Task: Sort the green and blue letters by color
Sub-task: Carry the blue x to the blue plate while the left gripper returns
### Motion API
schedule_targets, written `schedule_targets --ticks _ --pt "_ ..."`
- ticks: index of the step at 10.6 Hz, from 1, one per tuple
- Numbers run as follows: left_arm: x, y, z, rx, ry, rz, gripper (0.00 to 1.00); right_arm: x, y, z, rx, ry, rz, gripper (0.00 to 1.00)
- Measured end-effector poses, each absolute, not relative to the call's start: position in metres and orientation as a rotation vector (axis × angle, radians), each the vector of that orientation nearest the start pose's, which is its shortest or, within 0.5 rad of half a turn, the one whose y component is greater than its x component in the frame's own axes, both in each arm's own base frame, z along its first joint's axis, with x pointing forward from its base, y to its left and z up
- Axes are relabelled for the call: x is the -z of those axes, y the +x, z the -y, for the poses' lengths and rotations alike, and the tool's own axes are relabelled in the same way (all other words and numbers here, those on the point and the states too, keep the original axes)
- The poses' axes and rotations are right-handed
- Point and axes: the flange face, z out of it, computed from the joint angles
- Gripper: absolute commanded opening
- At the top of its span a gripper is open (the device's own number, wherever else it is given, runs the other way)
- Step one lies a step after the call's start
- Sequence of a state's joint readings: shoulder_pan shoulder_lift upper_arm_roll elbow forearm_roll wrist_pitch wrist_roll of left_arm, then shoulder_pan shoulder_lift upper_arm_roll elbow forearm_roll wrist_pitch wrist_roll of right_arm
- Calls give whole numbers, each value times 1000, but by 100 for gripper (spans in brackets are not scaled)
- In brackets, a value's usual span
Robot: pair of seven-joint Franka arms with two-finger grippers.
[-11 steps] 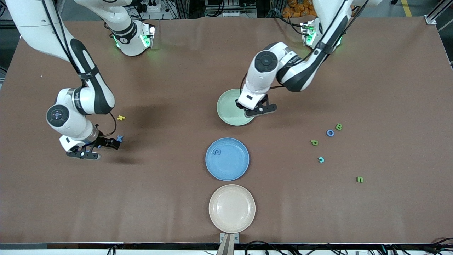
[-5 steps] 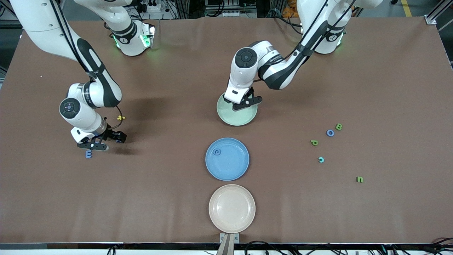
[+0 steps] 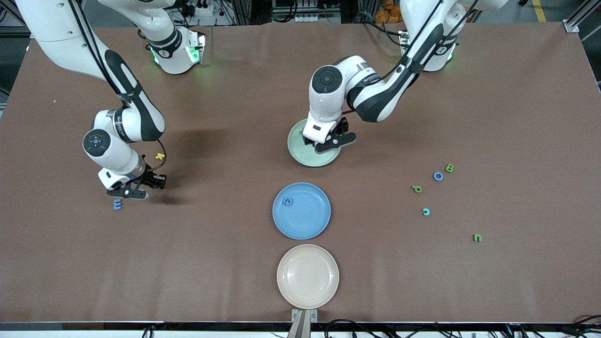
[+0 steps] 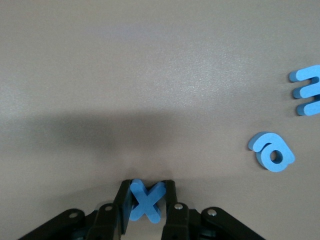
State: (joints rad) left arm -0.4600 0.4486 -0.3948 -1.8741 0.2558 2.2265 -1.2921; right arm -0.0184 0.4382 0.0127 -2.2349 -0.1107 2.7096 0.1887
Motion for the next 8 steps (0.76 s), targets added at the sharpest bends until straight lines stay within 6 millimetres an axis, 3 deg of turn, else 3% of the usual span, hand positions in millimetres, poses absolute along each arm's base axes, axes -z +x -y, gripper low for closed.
schedule_targets --ticks 3,5,8 --pt "-329 481 406 53 -3000 257 100 -176 549 -2 68 -3174 -162 10" --pt "-351 529 338 63 -3006 139 100 -191 564 -19 30 -3169 -200 10" --pt "-355 576 245 22 -3000 -14 100 -230 593 -67 55 -3145 -290 11"
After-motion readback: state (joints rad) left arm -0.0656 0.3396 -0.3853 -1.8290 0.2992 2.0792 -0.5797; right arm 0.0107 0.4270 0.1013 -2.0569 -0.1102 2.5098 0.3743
